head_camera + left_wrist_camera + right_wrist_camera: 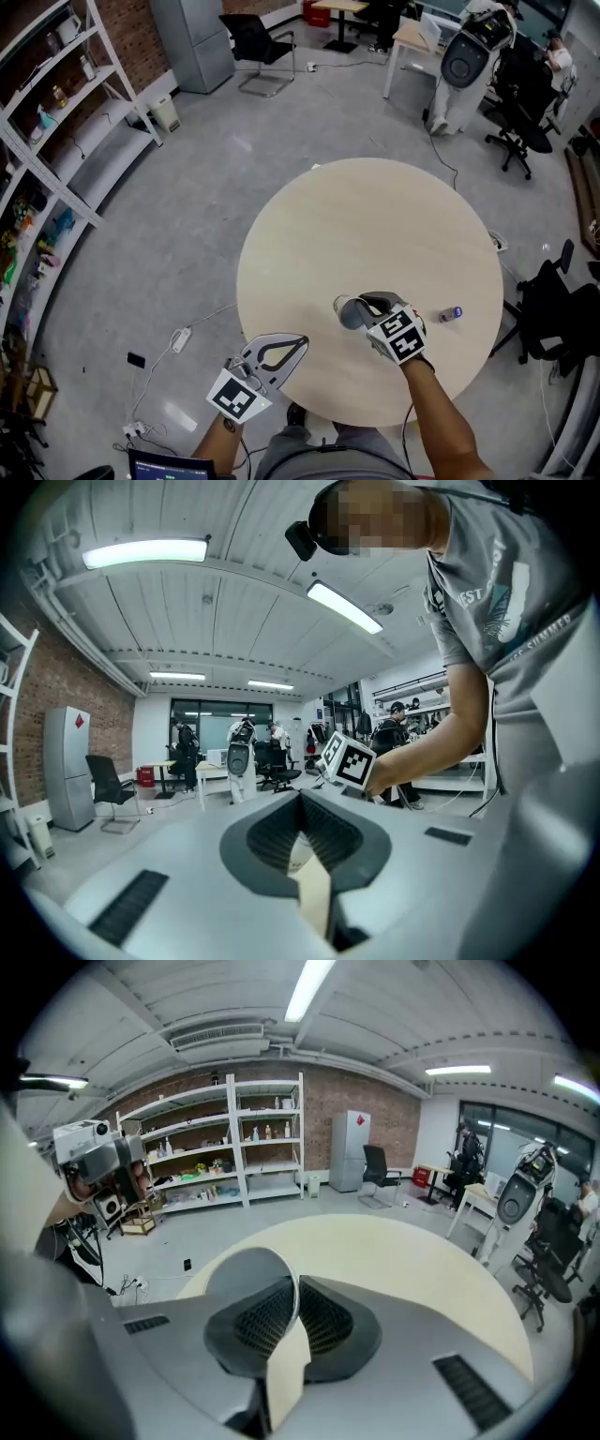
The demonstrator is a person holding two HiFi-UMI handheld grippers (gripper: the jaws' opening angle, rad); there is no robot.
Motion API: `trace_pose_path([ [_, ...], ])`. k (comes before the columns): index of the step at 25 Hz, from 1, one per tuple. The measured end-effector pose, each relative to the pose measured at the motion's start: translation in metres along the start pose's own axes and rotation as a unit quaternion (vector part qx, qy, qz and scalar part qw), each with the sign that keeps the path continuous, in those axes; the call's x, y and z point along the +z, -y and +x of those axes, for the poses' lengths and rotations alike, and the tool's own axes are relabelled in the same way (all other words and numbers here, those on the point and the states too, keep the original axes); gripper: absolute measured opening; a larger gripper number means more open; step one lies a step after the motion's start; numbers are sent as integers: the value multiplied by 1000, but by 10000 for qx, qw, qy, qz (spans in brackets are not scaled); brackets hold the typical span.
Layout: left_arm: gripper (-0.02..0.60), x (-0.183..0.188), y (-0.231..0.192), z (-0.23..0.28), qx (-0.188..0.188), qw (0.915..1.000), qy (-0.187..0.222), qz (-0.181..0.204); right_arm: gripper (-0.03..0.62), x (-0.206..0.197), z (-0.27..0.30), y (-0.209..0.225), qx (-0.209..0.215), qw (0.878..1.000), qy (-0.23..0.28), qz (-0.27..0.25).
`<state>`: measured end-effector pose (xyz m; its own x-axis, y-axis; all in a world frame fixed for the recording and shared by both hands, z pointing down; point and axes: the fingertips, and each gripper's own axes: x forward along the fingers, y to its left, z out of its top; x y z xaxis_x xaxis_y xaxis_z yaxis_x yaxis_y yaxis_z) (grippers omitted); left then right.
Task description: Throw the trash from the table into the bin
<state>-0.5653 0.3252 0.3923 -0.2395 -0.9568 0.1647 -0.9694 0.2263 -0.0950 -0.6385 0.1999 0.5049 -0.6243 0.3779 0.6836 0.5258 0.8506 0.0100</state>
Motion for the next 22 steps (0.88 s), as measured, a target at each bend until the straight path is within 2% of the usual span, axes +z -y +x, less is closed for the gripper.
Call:
trace_pose_path([
  [10, 41, 70, 27, 16, -542, 9954, 420, 667, 29, 44, -129, 5, -828, 9923, 916, 63],
  [16, 41, 113, 53, 17, -825, 9888, 738, 1006, 29, 51, -205, -5, -1253, 9825, 1361, 226],
  [22, 41, 154, 76, 8, -1140, 9782, 997, 1418, 29, 63, -280, -25, -1764, 9670, 1818, 284],
])
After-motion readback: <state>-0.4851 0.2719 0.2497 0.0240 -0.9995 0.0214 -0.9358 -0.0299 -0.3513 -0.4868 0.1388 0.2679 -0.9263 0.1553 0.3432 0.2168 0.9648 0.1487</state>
